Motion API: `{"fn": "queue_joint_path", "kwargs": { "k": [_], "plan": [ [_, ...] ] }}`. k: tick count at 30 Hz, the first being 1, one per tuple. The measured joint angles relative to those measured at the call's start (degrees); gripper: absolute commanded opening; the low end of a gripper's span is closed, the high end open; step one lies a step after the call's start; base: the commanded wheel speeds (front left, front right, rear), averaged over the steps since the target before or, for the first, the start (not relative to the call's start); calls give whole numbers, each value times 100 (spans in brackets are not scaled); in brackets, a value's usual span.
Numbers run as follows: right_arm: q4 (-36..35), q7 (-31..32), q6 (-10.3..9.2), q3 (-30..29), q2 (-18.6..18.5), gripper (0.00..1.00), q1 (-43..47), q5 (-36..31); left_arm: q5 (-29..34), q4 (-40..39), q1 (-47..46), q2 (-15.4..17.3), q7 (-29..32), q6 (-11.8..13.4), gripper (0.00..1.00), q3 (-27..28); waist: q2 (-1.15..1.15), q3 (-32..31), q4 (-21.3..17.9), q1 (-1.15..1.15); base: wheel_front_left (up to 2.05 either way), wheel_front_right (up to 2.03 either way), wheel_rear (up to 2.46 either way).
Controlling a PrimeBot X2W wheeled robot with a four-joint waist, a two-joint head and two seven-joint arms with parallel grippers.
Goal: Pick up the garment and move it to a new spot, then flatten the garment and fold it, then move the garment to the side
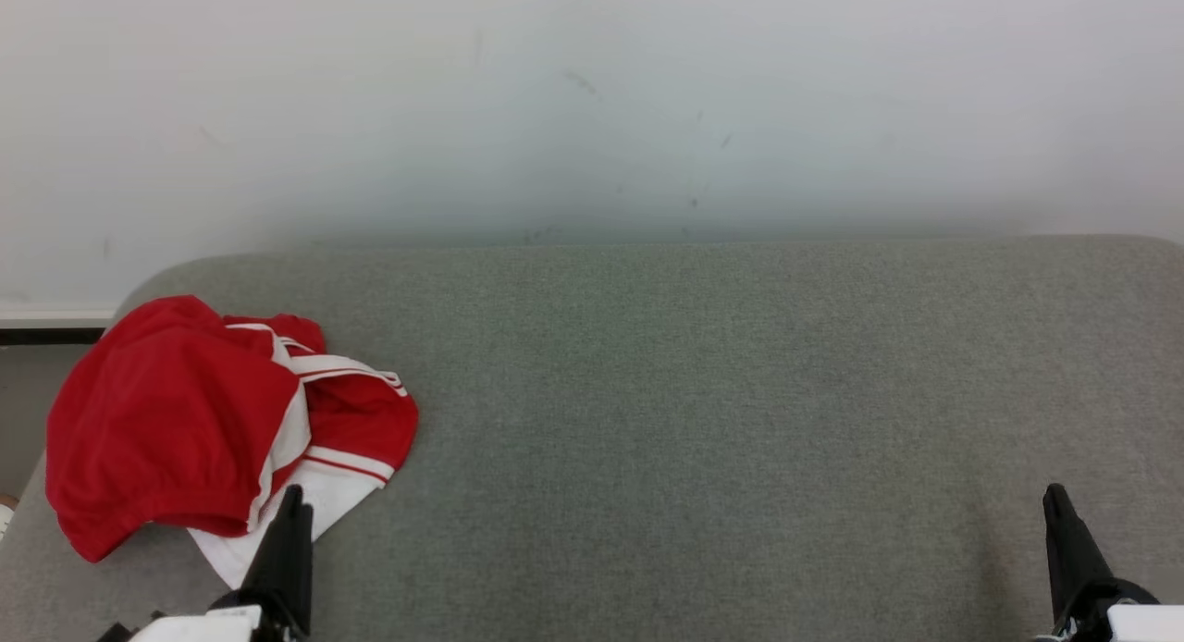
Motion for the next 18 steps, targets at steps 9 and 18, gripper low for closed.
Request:
{"fn": "queue_joint_path", "kwargs": {
  "k": [9, 18],
  "plan": [
    [54, -157, 0, 207, 66, 100, 160, -8, 67, 68, 159, -49, -162, 13, 100, -102, 0, 2, -2, 0, 0, 0, 0],
    [-129, -414, 1, 443, 64, 100, 153, -253, 435, -179, 147, -47, -416, 12, 100, -178, 0, -2, -21, 0, 0, 0, 0]
  ]
}}
